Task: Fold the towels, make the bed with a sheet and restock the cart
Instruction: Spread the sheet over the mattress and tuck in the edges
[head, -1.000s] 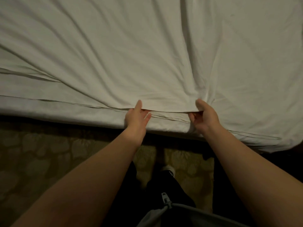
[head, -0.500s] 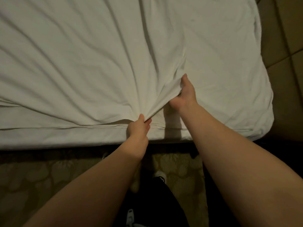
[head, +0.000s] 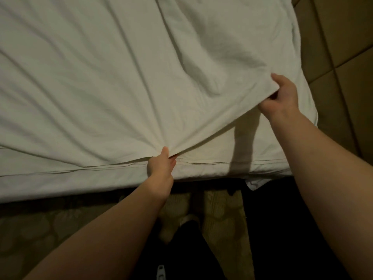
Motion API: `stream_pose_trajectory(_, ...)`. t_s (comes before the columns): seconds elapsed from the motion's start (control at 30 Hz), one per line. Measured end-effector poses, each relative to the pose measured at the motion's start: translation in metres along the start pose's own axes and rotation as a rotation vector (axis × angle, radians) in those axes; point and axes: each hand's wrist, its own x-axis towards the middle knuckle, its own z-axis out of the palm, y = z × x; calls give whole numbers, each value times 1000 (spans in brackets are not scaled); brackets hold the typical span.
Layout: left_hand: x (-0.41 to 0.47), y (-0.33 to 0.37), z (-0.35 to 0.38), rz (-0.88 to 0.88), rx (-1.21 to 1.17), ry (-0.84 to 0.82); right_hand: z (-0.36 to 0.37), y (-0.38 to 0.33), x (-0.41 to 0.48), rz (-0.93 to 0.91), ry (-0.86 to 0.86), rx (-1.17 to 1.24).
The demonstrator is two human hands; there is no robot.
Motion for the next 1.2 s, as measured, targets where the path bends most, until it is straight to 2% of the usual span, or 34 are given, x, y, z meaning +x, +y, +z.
stream_pose_trajectory(0.07, -1, 0, 0, 1, -18, -23, -12, -14, 8, -66, 86, 0)
stream_pose_trajectory(0.17, -2, -3, -1, -5, -5, -59, -26, -17, 10, -181, 191, -189)
stream_pose_trajectory(0.27, -6, -8, 3, -58, -10, -167, -40, 0, 5, -197, 276, -372)
stream_pose_trajectory(0.37, -10, -12, 19, -104, -41, -263, -58, 18, 10, -131, 241, -494)
stream_pose_trajectory(0.5, -14, -18, 48, -144, -78, -308, -73, 28, 17, -74, 201, -599)
stream_pose_trajectory(0.6, -16, -26, 64, -156, -82, -309, -80, 23, 29, -58, 227, -488)
stream_pose_trajectory(0.77, -9, -35, 85, -141, -116, -236, -81, 2, 51, 97, 134, -153)
stream_pose_trajectory(0.83, -3, -38, 91, -112, -138, -185, -76, -3, 59, 96, 151, -161)
stream_pose_trajectory(0.97, -2, -47, 99, -89, -183, -152, -73, -16, 61, -72, 314, -427)
stream_pose_trajectory(1.07, -9, -53, 112, -91, -156, -190, -99, -24, 51, -201, 457, -608)
stream_pose_trajectory(1.2, -13, -58, 130, -40, -57, -167, -150, -10, 26, -219, 585, -648)
